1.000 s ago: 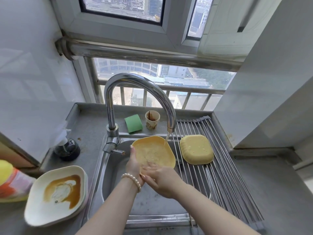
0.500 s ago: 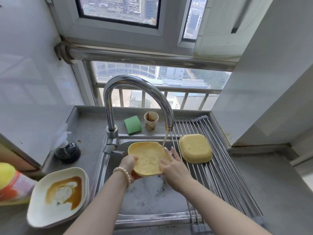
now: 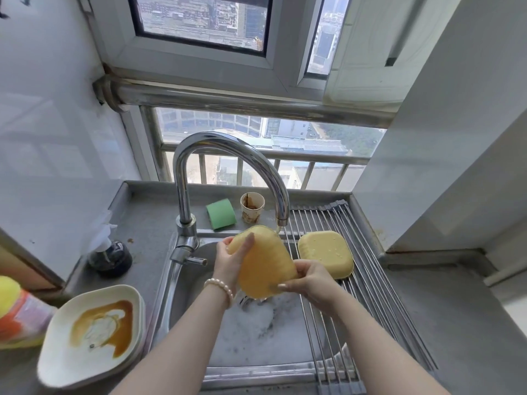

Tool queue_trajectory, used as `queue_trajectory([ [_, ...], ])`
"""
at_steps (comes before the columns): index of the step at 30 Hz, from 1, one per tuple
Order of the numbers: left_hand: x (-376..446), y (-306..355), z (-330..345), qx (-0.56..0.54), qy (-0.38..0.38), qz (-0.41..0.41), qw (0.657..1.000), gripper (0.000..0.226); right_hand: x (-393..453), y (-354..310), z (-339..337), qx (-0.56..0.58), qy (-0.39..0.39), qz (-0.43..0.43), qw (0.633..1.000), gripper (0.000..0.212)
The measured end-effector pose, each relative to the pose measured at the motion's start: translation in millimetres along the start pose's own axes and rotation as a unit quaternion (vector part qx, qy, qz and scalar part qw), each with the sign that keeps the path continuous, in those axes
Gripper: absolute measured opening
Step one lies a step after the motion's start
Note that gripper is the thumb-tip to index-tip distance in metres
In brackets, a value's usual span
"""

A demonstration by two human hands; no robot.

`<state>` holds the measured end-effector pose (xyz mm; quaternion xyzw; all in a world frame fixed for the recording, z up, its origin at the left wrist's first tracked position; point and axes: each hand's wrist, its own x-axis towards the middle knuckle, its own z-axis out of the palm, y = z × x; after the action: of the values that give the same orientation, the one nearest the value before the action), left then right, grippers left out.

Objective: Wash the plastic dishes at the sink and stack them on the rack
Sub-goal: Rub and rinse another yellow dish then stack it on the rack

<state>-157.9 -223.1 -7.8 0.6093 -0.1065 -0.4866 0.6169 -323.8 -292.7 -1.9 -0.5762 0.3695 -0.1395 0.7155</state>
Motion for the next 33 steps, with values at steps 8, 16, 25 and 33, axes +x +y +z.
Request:
queue_trajectory([
  [8,6.2,-6.2,16.3,0.160,0.179,0.027,0.970,0.073,35.8,-1.2,22.1,0.016,0.259,0.037,0.965,0.031],
  [16,7.6,-0.2,4.1,0.117,0.275,0.003,0.954,0.047,48.3,-9.6,75.4,-0.553,0.260,-0.053,0.790,0.088],
  [25,16.8,16.4,17.8,0.168,0.185,0.027,0.968,0.043,56.0,-35.6,26.3,-0.330,0.239,0.020,0.913,0.039],
  [33,-5.0,-21.4,62.8,0.588,0.011,0.219,0.778,0.057,51.9,-29.0,4.6,-0.235,0.362,0.092,0.897,0.036],
])
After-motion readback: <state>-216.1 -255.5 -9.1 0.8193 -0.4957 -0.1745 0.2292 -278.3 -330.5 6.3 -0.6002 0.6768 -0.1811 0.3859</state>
